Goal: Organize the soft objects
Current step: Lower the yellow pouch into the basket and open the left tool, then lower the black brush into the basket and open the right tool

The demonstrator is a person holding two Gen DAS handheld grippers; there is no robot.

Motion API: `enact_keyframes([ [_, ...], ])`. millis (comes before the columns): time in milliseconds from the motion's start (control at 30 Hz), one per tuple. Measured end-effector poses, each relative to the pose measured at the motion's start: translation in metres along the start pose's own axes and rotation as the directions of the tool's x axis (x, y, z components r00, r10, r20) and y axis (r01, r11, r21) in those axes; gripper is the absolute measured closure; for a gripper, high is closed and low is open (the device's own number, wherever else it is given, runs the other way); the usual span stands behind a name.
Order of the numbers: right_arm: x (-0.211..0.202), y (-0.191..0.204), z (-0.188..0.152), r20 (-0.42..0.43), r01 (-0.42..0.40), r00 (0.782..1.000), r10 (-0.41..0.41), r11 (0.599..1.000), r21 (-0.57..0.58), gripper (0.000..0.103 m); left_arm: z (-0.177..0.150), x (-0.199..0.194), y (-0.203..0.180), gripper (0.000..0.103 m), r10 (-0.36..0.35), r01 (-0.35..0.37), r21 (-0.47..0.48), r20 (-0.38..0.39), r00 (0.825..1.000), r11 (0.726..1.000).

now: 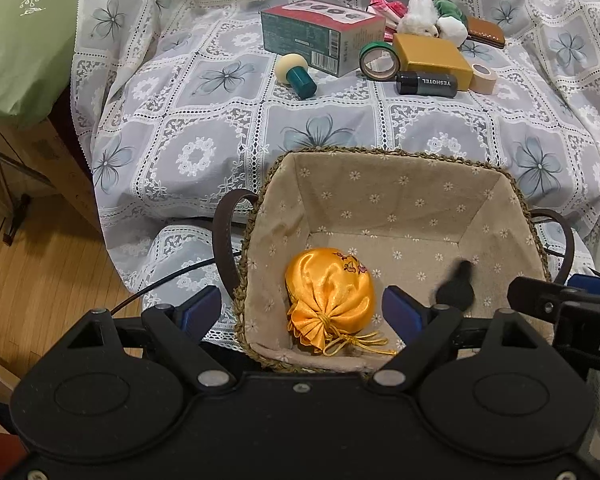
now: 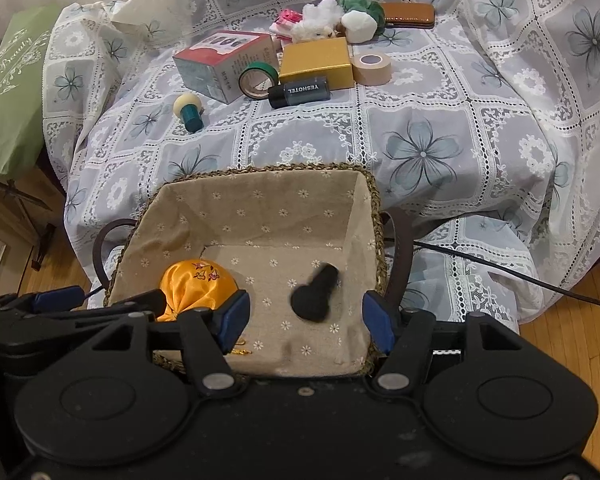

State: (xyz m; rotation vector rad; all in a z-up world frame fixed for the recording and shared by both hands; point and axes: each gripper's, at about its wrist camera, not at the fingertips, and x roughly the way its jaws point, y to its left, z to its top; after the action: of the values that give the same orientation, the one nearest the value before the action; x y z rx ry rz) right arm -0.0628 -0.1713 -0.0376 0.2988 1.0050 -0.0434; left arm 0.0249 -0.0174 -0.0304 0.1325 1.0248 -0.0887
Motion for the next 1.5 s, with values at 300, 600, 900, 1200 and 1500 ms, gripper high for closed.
enact_keyframes([
  [300,0.0006,-0.0001,0.0004,-0.001,0.002,1.000,-0.002,1.000,0.001,0.041,-0.0005,0.0001,-0.0001,0.018,0.000,0.000,0.000,-0.001,1.000,1.000],
  [600,0.0004,0.0004,0.0003,-0.001,0.003,1.000,-0.003,1.000,0.001,0.040,-0.0001,0.0005,-0.0005,0.018,0.000,0.000,0.001,-0.003,1.000,1.000],
  [900,0.0002,0.0003,0.0006,-0.001,0.004,1.000,-0.004,1.000,0.000,0.040,0.0002,0.0007,-0.0009,0.018,0.001,-0.001,0.001,-0.005,1.000,1.000],
  [1200,0.0001,0.0006,0.0007,-0.001,0.004,1.000,-0.004,1.000,0.001,0.038,-0.0014,0.0013,-0.0006,0.018,-0.001,0.001,0.001,-0.008,1.000,1.000],
  [1500,-0.0002,0.0004,0.0013,0.000,0.006,1.000,-0.006,1.000,0.001,0.038,-0.0003,0.0021,-0.0004,0.018,-0.001,0.001,0.001,-0.011,1.000,1.000],
])
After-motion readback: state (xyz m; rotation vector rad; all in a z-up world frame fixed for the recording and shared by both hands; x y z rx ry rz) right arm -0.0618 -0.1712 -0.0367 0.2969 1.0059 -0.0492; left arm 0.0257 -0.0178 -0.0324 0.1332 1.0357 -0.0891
